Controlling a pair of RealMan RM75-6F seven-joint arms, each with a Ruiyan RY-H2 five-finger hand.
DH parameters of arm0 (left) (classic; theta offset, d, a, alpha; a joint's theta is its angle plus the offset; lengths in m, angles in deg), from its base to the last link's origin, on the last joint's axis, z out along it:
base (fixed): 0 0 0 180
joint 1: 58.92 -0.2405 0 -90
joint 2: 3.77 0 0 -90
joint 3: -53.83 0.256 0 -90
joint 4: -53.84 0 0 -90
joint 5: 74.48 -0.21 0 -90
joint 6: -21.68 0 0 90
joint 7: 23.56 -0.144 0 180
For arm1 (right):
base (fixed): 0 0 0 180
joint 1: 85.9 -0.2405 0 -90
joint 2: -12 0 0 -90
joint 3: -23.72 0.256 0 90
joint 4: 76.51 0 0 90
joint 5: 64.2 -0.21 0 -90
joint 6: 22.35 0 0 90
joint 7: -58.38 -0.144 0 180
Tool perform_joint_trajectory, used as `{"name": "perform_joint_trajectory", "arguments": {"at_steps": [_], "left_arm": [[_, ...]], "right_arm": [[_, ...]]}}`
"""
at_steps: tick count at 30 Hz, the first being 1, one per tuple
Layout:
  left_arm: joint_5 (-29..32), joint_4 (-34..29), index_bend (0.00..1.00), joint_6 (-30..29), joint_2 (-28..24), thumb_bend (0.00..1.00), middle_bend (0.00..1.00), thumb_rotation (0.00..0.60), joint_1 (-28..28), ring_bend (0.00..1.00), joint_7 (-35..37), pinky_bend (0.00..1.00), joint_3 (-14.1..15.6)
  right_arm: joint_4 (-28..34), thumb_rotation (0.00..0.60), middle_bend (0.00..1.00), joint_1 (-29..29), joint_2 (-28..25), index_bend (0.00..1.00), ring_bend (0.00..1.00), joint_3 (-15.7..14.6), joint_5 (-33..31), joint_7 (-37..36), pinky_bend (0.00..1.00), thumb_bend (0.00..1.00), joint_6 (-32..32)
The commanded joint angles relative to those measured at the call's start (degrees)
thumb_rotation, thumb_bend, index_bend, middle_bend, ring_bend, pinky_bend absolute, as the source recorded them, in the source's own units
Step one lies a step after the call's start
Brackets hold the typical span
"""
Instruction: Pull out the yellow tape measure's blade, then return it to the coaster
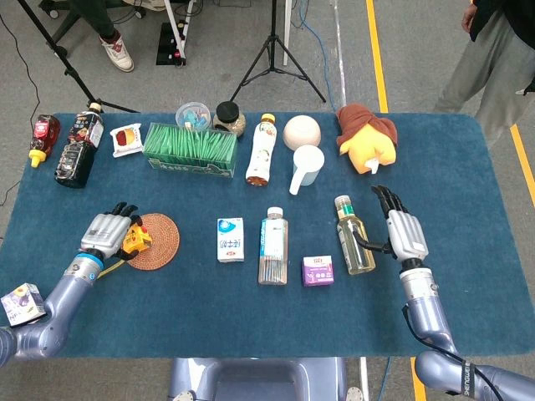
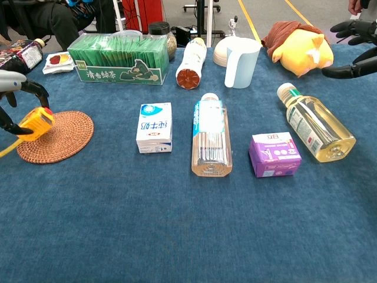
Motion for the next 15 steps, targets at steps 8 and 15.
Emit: {"name": "perform_joint_trajectory", "arguments": {"at_steps": [8,15], "left_arm": [[-7.70,-2.54,0.27,-13.65,-2.82,0.26,0.12,0.565,-8.24,0.01,7.99,0.26,-4.53],[-17.50,-3.10,0.31,-29.13,-3.56,0.26,0.12,0.570,-17.70,0.06,15.86,0.27,-5.24]], "right_arm": [[-2.24,0.411,0.11,0.41,-1.53,0.01,0.10,-2.00,4.21,3.97,0.19,0.29,-2.33],[-5.67,0.415,0.18,2.22,-2.71,0.12,0.15,-5.12,11.09,6.36,0.21,0.29,-6.45]]}}
